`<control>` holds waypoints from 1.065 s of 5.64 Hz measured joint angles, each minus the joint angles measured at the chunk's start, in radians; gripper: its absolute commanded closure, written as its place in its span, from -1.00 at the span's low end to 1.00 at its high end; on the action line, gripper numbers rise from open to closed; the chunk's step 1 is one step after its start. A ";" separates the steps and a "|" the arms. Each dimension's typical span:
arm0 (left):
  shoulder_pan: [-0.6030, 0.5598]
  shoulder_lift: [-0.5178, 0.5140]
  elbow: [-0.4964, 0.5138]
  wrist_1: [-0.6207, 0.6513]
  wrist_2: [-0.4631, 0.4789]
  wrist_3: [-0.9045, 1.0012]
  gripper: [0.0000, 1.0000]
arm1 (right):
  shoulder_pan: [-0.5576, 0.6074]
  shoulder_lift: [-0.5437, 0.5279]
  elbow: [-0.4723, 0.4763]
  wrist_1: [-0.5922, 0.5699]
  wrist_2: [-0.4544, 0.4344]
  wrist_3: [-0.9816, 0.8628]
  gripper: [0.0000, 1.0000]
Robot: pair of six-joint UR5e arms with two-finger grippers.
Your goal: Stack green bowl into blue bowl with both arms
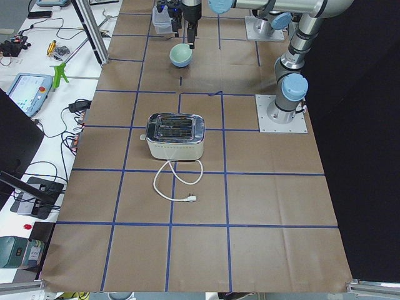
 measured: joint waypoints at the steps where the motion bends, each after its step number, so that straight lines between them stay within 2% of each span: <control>1: 0.000 0.000 0.000 0.000 0.000 0.000 -0.97 | -0.042 -0.072 -0.021 0.100 -0.016 -0.077 -1.00; 3: -0.001 -0.003 0.000 0.001 -0.002 -0.007 -0.97 | -0.163 -0.199 -0.026 0.267 -0.045 -0.245 -1.00; 6: -0.001 -0.008 0.000 0.001 -0.006 -0.015 -0.97 | -0.187 -0.237 -0.007 0.317 -0.112 -0.220 -1.00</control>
